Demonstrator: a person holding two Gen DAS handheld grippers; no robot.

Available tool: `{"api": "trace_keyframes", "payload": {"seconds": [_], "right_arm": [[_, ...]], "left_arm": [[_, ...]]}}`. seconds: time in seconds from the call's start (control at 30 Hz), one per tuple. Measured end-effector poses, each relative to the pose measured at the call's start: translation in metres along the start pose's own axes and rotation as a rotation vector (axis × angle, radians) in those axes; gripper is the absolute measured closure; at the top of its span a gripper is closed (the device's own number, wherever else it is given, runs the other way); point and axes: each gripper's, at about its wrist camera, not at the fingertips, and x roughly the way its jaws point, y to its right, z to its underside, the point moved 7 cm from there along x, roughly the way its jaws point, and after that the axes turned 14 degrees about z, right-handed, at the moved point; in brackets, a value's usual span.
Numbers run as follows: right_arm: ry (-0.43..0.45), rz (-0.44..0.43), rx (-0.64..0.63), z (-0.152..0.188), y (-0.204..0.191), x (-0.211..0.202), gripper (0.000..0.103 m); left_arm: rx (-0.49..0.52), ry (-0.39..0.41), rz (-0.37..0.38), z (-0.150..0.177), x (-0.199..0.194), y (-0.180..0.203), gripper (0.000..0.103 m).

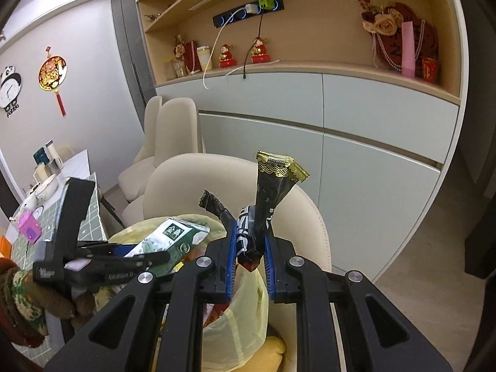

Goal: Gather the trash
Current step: 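Carry the carton and black wrappers to the bin and release both inside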

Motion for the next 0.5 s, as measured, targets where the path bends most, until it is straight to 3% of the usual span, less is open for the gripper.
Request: {"api": "trace_keyframes", "payload": {"seconds": [0.33, 0.5], "right_arm": [[-0.029, -0.016, 0.001, 0.004, -0.012, 0.013, 0.087], [-0.028, -0.029, 0.012, 0.002, -0.015, 0.009, 0.087]], "left_arm": [[0.001, -0.025, 0.009, 0.004, -0.003, -0.002, 0.056], [-0.091, 0.019, 0.137, 0.002, -0.022, -0.011, 0.048]]}}
